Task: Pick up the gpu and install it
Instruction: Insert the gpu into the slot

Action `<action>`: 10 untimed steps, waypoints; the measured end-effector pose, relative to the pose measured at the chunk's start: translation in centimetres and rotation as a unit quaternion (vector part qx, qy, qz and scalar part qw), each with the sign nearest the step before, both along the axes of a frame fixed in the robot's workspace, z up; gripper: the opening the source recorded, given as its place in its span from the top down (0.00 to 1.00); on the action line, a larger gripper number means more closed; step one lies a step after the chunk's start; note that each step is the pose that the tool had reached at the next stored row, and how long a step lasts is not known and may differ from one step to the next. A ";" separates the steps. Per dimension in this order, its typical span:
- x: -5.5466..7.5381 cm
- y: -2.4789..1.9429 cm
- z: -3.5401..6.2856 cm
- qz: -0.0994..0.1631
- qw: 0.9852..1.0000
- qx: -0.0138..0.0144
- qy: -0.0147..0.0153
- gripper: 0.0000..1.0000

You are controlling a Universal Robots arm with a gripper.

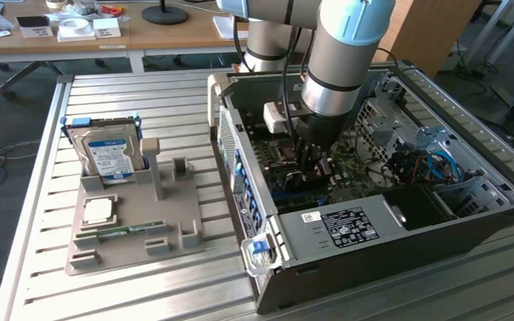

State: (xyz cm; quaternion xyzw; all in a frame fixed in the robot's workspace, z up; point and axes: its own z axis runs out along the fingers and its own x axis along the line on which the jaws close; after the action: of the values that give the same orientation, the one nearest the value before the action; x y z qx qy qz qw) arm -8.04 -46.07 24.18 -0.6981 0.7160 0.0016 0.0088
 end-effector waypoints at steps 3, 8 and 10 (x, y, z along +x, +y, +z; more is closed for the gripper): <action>0.0 0.00 -0.06 0.000 1.000 0.000 0.000 0.73; 0.0 0.01 -0.17 0.000 1.000 0.000 0.000 0.73; 0.0 0.00 -0.16 0.000 1.000 0.000 0.000 0.73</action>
State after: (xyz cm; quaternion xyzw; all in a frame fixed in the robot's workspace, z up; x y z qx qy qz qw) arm -8.05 -46.07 24.01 -0.6981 0.7160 0.0017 0.0088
